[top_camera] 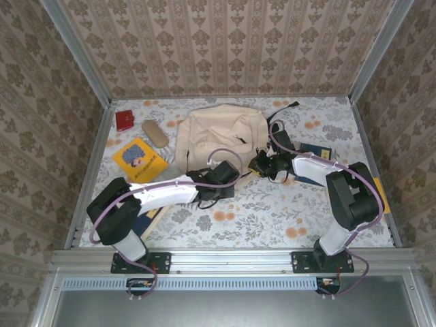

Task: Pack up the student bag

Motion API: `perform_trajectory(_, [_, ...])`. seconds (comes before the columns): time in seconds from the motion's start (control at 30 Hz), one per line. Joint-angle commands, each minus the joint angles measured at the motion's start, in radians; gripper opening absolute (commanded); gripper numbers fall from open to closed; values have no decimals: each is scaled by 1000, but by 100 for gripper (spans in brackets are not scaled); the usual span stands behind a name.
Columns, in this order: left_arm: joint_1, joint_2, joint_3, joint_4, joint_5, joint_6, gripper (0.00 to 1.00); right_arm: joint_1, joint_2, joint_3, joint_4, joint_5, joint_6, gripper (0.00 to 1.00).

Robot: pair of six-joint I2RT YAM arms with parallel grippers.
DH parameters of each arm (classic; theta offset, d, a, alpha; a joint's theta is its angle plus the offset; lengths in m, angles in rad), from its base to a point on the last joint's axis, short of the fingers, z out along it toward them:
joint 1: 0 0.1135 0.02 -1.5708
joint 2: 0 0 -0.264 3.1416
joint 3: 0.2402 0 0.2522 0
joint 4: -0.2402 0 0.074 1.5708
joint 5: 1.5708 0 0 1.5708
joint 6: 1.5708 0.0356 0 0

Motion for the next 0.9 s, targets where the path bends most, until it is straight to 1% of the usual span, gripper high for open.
perform_trajectory(0.0, [32, -63, -2, -131, 2, 81, 0, -22, 15, 35, -34, 102, -27, 18])
perform_trajectory(0.17, [91, -96, -9, -178, 12, 125, 0, -35, 14, 42, -59, 126, -46, 17])
perform_trajectory(0.4, [183, -133, -56, -190, 40, 169, 0, -75, 15, 43, -86, 177, -84, 17])
perform_trajectory(0.5, [226, -146, -75, -165, 82, 207, 0, -95, 32, 67, -102, 200, -126, 14])
perform_trajectory(0.57, [243, -144, -78, -105, 148, 266, 0, -105, 52, 101, -127, 198, -178, 15])
perform_trajectory(0.63, [230, -120, -71, -36, 213, 303, 0, -109, 52, 123, -154, 188, -211, 23])
perform_trajectory(0.67, [225, -101, -60, -16, 246, 312, 0, -110, 40, 122, -166, 183, -218, 29])
perform_trajectory(0.7, [220, -85, -49, -9, 260, 319, 0, -109, 20, 116, -175, 184, -219, 37])
perform_trajectory(0.73, [213, -69, -32, -8, 264, 326, 0, -110, -9, 102, -190, 191, -213, 48])
perform_trajectory(0.77, [206, -55, -21, -6, 269, 335, 0, -109, -43, 85, -208, 199, -203, 54])
perform_trajectory(0.87, [182, -33, -3, 44, 323, 354, 0, -109, -154, 10, -220, 190, -156, 63])
